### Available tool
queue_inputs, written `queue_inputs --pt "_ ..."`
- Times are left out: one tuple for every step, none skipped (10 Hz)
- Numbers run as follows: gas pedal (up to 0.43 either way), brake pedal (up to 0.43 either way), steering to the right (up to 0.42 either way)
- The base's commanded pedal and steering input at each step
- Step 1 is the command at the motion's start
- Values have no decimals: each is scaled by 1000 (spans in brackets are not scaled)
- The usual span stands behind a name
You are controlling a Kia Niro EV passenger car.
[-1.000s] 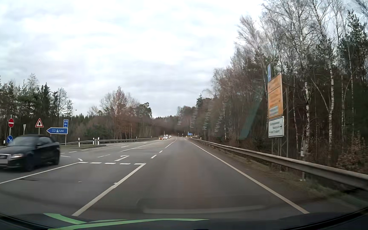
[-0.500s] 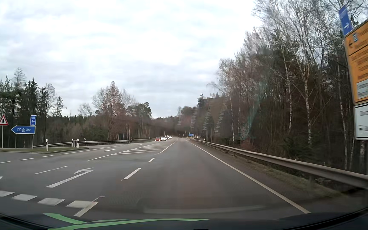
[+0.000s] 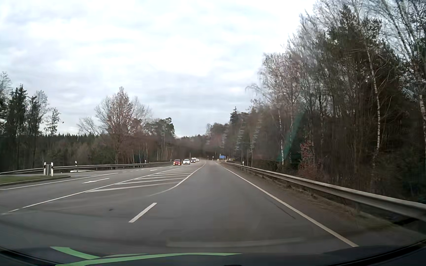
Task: Follow the waypoints while adhering to traffic rules and regulations
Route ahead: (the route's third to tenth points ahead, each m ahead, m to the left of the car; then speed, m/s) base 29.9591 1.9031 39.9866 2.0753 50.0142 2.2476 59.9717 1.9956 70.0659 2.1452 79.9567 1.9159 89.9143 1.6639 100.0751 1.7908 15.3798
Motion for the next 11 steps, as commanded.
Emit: queue_inputs --pt "130 0 0" --pt "130 0 0" --pt "130 0 0" --pt "138 0 1" --pt "150 0 1" --pt "150 0 1" --pt "150 0 1" --pt "150 0 2" --pt "150 0 3" --pt "150 0 2" --pt "150 0 3"
